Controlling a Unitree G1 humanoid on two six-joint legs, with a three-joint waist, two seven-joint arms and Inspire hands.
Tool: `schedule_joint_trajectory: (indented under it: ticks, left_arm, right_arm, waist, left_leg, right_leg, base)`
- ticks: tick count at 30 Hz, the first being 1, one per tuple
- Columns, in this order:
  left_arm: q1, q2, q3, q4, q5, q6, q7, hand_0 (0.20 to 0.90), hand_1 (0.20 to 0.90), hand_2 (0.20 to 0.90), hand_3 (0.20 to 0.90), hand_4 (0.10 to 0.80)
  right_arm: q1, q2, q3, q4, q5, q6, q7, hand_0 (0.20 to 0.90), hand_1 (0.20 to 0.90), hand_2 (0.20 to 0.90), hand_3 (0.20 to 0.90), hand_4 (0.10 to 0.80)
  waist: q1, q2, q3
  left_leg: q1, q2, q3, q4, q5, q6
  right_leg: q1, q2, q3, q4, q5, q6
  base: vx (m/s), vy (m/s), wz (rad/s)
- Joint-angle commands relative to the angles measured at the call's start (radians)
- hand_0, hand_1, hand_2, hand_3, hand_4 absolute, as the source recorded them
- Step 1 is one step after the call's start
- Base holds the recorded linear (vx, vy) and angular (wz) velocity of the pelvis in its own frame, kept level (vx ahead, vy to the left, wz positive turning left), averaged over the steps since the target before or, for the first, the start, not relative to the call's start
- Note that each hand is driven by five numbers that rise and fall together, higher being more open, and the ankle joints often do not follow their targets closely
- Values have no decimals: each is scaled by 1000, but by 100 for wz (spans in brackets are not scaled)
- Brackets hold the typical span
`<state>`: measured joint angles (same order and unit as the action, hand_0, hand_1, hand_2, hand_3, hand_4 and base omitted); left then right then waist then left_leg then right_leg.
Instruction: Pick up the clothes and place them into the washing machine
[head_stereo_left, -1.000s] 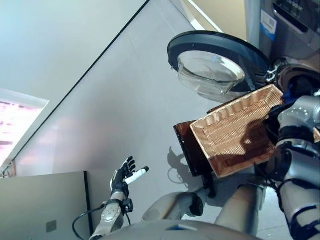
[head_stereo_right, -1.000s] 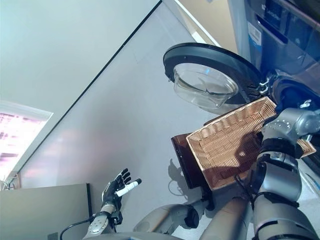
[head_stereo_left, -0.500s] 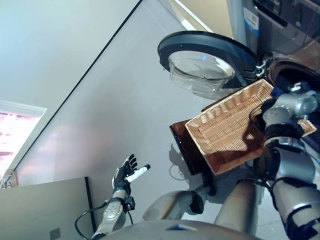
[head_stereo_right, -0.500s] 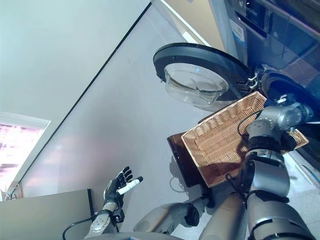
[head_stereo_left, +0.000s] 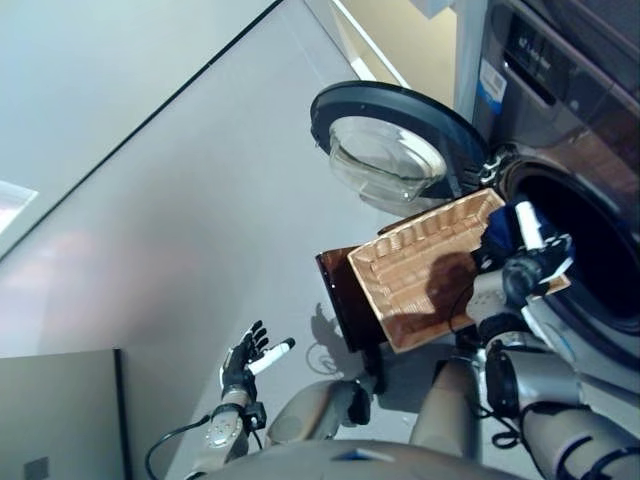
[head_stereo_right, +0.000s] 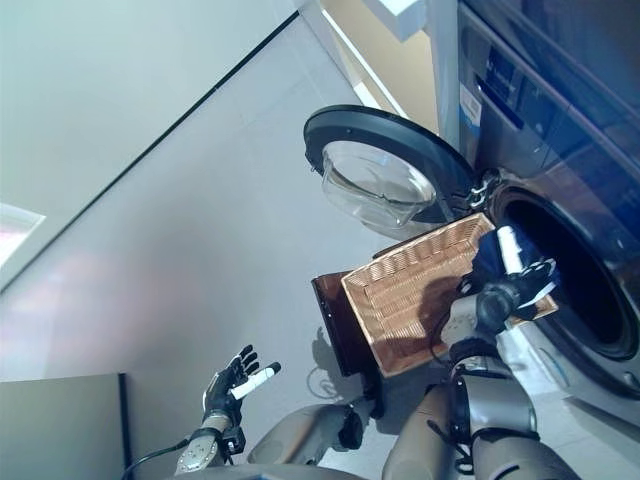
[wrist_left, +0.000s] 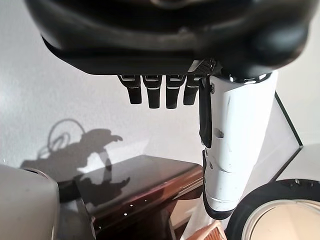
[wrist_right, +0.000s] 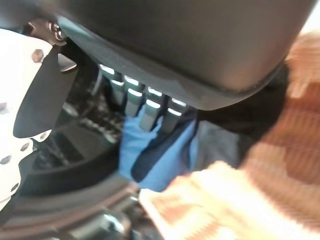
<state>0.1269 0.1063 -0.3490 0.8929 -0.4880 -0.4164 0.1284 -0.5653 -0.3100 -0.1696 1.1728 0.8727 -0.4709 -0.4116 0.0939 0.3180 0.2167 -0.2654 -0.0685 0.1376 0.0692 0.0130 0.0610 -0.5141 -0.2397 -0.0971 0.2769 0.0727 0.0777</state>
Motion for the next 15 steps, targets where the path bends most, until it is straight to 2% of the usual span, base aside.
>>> schedule_joint_trajectory:
  ticks: [1, 6, 10, 15]
  left_arm:
    - [-12, 21, 64, 50, 10, -32, 13, 900, 900, 900, 900, 800]
    - [-20, 25, 103, 71, 55, -19, 17, 900, 900, 900, 900, 800]
    - [-12, 37, 138, 78, 78, -13, 21, 900, 900, 900, 900, 800]
    - [-3, 32, 168, 110, 103, -5, 22, 900, 900, 900, 900, 800]
  right_arm:
    - [24, 52, 42, 24, -11, 18, 39, 900, 900, 900, 900, 800]
    - [87, 64, 120, 87, -103, 93, 88, 900, 900, 900, 900, 800]
    - [138, 74, 178, 64, -188, 121, 111, 900, 900, 900, 900, 800]
    - [189, 85, 120, 113, -153, 128, 129, 900, 900, 900, 900, 800]
  waist:
    - [36, 13, -47]
    - [46, -43, -64]
    - [48, -83, -78]
    - [50, -121, -115]
  left_leg:
    - [-107, 22, -42, 49, 33, -73]
    - [-72, 28, -59, 32, 34, -75]
    - [-40, 30, -64, 17, 33, -75]
    - [5, 31, -73, -16, 30, -78]
  right_leg:
    - [103, 53, -26, -11, -95, -33]
    - [154, 56, -48, -44, -87, -29]
    - [194, 61, -59, -72, -81, -27]
    - [252, 60, -79, -133, -72, -15]
  base:
    - [33, -16, 14]
    - [44, -38, 10]
    - [53, -39, 12]
    - [62, -15, 4]
